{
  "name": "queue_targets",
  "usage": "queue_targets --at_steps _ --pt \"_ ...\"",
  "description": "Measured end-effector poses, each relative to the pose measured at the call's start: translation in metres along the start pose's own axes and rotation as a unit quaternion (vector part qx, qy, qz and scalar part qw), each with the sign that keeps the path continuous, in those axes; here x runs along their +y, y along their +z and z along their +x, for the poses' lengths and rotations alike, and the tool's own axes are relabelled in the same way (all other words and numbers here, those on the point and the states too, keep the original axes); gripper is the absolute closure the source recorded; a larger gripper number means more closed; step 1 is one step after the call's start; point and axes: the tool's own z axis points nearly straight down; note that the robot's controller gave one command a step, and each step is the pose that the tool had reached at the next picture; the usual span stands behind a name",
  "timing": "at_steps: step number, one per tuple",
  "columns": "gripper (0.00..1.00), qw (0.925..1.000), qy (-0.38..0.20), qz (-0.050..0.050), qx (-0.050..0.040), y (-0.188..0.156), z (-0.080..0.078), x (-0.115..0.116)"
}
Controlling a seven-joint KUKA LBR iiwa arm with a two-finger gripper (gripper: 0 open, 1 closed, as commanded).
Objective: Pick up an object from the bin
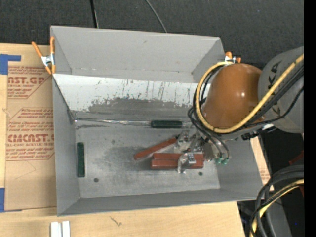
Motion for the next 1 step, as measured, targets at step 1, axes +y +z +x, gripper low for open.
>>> queue_targets --at_steps 1 --pt "1.0 0.997 -0.078 -0.001 0.005 -0.0272 -0.004 0.0007"
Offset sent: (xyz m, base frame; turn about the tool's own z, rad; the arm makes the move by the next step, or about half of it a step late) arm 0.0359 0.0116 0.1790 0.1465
